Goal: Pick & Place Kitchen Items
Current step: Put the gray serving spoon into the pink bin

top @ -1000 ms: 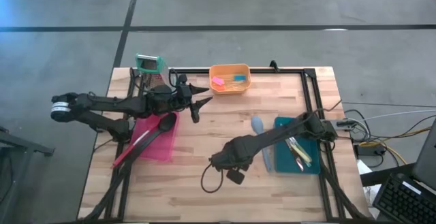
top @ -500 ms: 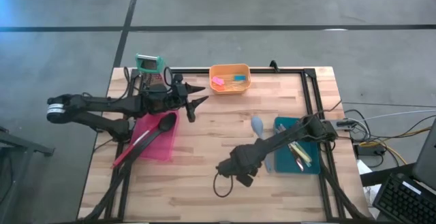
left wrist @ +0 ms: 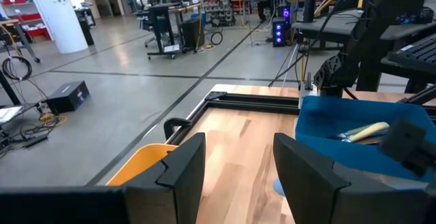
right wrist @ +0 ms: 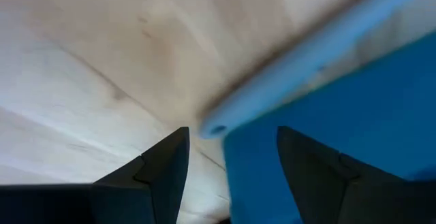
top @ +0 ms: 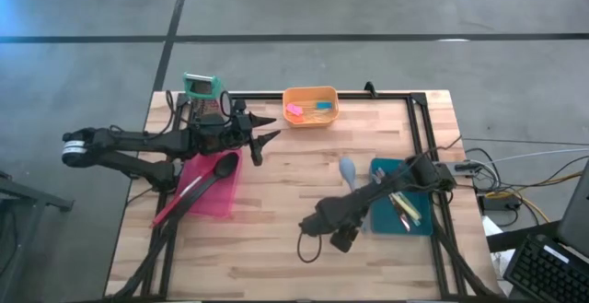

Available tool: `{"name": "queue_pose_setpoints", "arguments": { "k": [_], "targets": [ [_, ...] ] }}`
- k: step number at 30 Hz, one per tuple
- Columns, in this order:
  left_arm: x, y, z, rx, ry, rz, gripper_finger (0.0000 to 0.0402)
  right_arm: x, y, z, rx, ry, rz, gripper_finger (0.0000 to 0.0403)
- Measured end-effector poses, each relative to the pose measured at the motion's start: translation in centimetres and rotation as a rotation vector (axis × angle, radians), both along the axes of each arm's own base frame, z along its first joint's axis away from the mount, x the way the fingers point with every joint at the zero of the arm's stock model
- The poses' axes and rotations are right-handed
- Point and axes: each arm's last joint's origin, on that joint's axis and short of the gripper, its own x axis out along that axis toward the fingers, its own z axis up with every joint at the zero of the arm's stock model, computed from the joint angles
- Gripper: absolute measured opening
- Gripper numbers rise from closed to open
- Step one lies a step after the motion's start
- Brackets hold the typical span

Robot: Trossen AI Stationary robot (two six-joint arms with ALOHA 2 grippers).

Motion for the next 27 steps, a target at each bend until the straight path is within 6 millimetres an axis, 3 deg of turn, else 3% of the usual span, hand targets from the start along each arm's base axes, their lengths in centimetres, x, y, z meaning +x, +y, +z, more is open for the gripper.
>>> {"name": "queue_pose_setpoints", "arguments": {
  "k": [14, 21, 27],
  "targets": [
    [0.0, 0.0, 0.0, -0.008, -0.002, 0.0, 0.0178, -0.7, -1.6, -2.4, 0.043, 0.042, -0.046, 0.0189],
    [0.0, 0.0, -0.1, -0.008, 0.004, 0.0, 0.0178, -1.0, -1.5, -3.9, 0.192, 0.029, -0.092, 0.0181],
    [0.0, 0.0, -0.2, -0.009, 0.008, 0.0, 0.0178, -0.6, -1.2, -3.9, 0.237, -0.003, -0.094, 0.0193]
  ]
}}
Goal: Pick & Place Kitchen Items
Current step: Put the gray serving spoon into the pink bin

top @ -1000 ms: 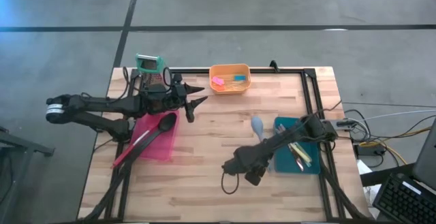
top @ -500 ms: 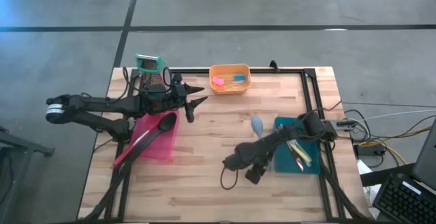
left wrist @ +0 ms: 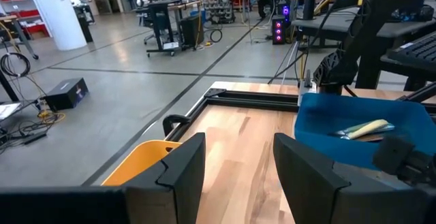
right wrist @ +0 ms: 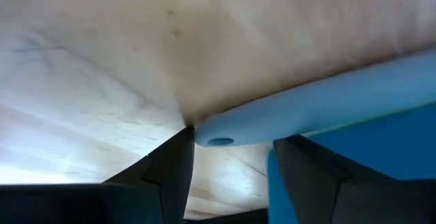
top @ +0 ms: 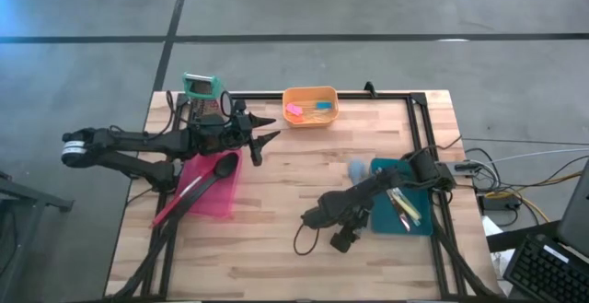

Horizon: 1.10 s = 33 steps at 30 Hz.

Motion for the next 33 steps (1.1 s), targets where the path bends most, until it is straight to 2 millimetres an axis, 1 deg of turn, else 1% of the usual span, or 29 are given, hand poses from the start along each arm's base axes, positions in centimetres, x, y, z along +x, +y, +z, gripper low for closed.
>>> {"name": "queue_pose_setpoints", "arguments": {
  "k": [5, 14, 19, 23, 33],
  "targets": [
    [0.0, 0.0, 0.0, 0.0, 0.003, 0.0, 0.0178, 0.6, 0.0, 0.3, -0.024, -0.043, 0.001, 0.0198],
    [0.0, 0.0, -0.1, -0.003, 0.009, 0.0, 0.0178, 0.9, -0.9, 0.2, -0.029, -0.036, -0.038, 0.0176],
    [0.0, 0.0, -0.1, -0.017, 0.005, 0.001, 0.0178, 1.2, -1.4, 0.3, -0.015, -0.037, -0.052, 0.0172],
    [0.0, 0.0, -0.1, -0.018, 0.008, 0.001, 0.0178, 1.4, -1.3, 0.6, 0.001, -0.049, -0.05, 0.0187],
    [0.0, 0.0, -0.2, -0.02, 0.009, 0.002, 0.0178, 2.3, -1.0, 1.7, 0.002, -0.127, -0.032, 0.0251]
  ]
}}
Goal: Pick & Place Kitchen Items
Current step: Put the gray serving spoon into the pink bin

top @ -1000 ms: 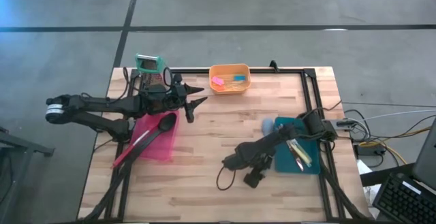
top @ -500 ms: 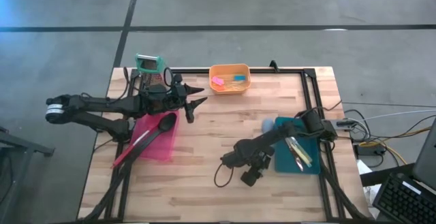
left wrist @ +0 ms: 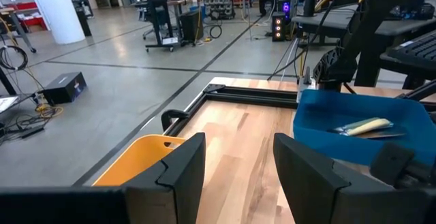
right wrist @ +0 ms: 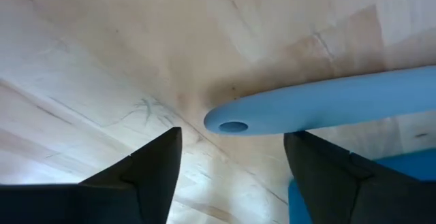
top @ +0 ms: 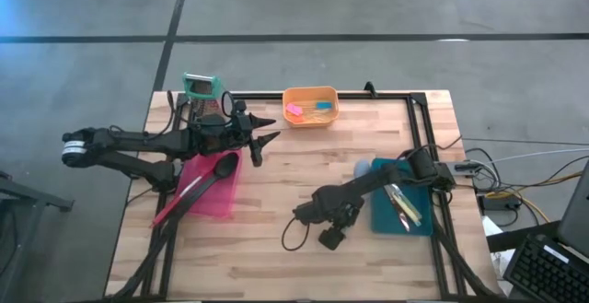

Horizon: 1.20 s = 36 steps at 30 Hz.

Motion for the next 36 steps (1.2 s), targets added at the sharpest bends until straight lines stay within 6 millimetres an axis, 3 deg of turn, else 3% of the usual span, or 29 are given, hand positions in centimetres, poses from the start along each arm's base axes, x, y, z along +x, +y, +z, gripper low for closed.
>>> {"name": "queue_pose_setpoints", "arguments": {
  "k": [10, 16, 22, 30, 36],
  "targets": [
    [0.0, 0.0, 0.0, 0.0, 0.001, 0.0, 0.0178, 0.9, -2.3, 0.1, 0.035, -0.06, 0.018, 0.0278],
    [0.0, 0.0, 0.0, 0.0, 0.003, 0.0, 0.0178, 2.1, -3.5, 0.9, 0.05, -0.162, 0.106, 0.0255],
    [0.0, 0.0, -0.2, -0.002, 0.022, 0.0, 0.0178, 3.6, -3.4, 3.2, 0.072, -0.285, 0.212, 0.0227],
    [-0.8, -0.1, 0.3, 0.012, 0.024, -0.002, 0.0178, 3.1, -4.1, 6.7, -0.14, -0.221, 0.571, 0.0206],
    [-1.2, -0.2, 0.4, 0.011, 0.034, -0.002, 0.0178, 2.2, -4.2, 5.9, -0.161, -0.145, 0.764, 0.0194]
  ]
}}
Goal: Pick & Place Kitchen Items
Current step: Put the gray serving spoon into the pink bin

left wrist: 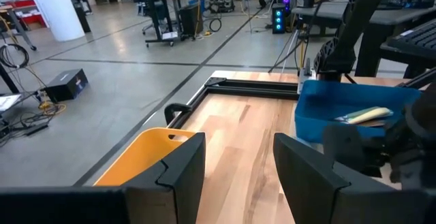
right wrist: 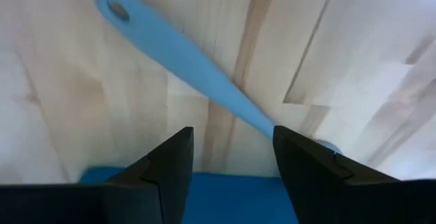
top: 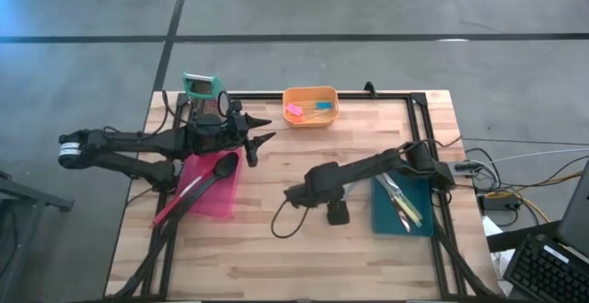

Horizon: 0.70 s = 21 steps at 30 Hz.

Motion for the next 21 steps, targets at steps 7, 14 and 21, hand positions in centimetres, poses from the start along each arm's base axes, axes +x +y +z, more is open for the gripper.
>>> {"name": "queue_pose_setpoints", "arguments": {
  "k": [7, 14, 21],
  "targets": [
    [0.0, 0.0, 0.0, 0.0, 0.0, 0.0, 0.0178, -1.1, -0.1, -2.3, 0.009, 0.074, 0.065, 0.0179],
    [0.0, 0.0, 0.0, 0.0, 0.001, 0.0, 0.0178, -0.3, 0.3, -3.3, 0.04, -0.03, 0.098, 0.0159],
    [0.0, 0.0, -0.1, -0.001, 0.005, 0.0, 0.0178, -0.3, 1.2, -4.0, 0.057, -0.066, 0.112, 0.0139]
  ]
}}
